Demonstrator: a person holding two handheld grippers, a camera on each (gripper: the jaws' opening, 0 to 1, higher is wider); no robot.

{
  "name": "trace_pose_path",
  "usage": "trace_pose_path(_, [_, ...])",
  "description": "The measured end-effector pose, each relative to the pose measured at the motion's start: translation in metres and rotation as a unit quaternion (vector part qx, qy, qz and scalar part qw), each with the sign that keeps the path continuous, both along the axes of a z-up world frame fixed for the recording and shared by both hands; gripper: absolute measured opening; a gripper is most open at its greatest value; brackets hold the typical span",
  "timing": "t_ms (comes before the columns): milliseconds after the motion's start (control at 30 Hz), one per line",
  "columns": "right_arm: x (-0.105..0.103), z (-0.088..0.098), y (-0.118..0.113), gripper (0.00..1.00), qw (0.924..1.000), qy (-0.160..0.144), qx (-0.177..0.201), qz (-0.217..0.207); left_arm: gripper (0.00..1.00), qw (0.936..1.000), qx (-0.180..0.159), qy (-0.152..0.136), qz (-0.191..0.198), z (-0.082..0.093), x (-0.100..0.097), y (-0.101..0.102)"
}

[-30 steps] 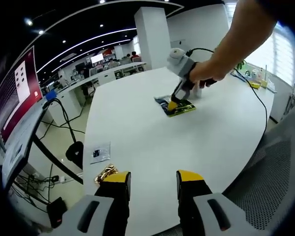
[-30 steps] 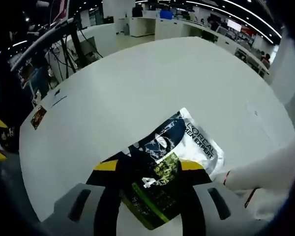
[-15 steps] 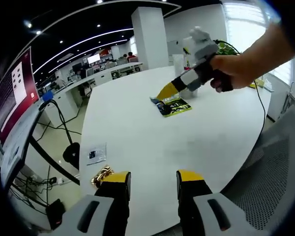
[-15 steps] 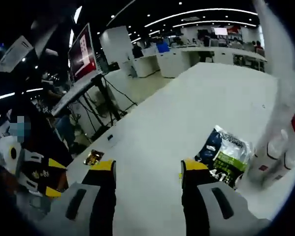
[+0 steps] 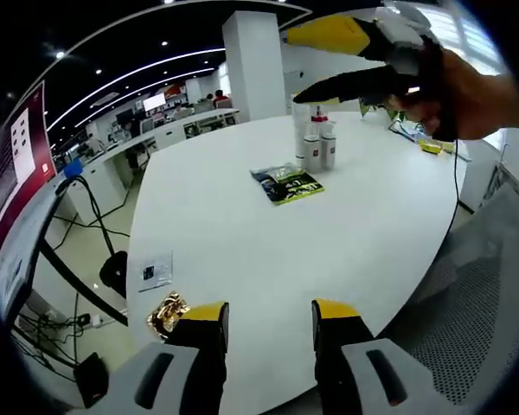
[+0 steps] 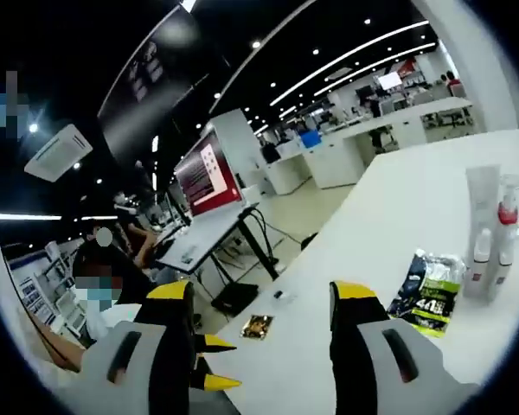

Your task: Arrange the skincare products in the storage area until every visible bottle or jar stands upright without overlapping.

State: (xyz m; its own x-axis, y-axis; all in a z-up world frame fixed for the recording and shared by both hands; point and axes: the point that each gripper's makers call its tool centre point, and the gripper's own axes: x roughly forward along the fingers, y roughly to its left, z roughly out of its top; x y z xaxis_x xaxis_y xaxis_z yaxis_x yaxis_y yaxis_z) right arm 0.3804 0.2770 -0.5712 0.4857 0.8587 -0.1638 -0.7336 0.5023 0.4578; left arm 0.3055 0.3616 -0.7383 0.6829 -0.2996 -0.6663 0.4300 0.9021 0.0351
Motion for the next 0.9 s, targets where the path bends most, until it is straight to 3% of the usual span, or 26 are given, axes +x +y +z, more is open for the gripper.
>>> trace_pose_path(67, [-0.006,0.014,-0.001,0.49,0.9999,-0.005,0.011,0.004,0.40,1.0000,-0.002,0.002,-0.004,0.000,-0.001,-0.002])
trace_pose_path(100, [-0.010,0.049,-0.002,0.46,0.9977,-0.031,0.059,-0.007,0.40,0.9999,-0.005,0.006,-0.010,-0.001,-0.003,-0.004])
trace_pose_path(167, [-0.014,0.090,-0.008,0.42,0.9930,-0.051,0.103,-0.029,0.40,0.9998,-0.005,0.006,-0.017,-0.001,-0.003,-0.007])
trace_pose_path(233, [-0.015,0.120,-0.014,0.40,0.9882,-0.051,0.136,-0.050,0.40,0.9997,-0.004,0.006,-0.021,-0.001,-0.003,-0.008])
trace_pose_path(333, [-0.008,0.137,-0.025,0.35,0.9880,-0.065,0.113,-0.083,0.40,0.9997,-0.001,0.012,-0.022,-0.003,-0.003,-0.007])
trace_pose_path(400, [-0.007,0.135,-0.033,0.29,0.9927,-0.066,0.045,-0.090,0.40,0.9997,-0.004,0.012,-0.021,-0.003,-0.002,-0.006])
trace_pose_path(467, [-0.004,0.139,-0.041,0.29,0.9915,-0.083,0.008,-0.100,0.40,0.9996,-0.004,0.014,-0.023,-0.003,-0.002,-0.006])
trace_pose_path(567, [-0.004,0.140,-0.051,0.26,0.9895,-0.100,-0.019,-0.103,0.40,0.9997,-0.005,0.015,-0.019,-0.003,-0.001,-0.005])
trace_pose_path(733, [-0.007,0.116,-0.074,0.28,0.9891,-0.066,-0.017,-0.131,0.41,0.9993,-0.029,0.022,-0.009,-0.002,0.000,-0.004])
trace_pose_path(800, [-0.013,0.115,-0.078,0.28,0.9888,-0.068,-0.018,-0.132,0.44,0.9989,-0.037,0.027,-0.008,-0.002,0.000,-0.005])
trace_pose_path(900, [-0.018,0.104,-0.088,0.27,0.9860,-0.086,-0.069,-0.125,0.49,0.9981,-0.056,0.025,-0.002,0.005,0.002,-0.005])
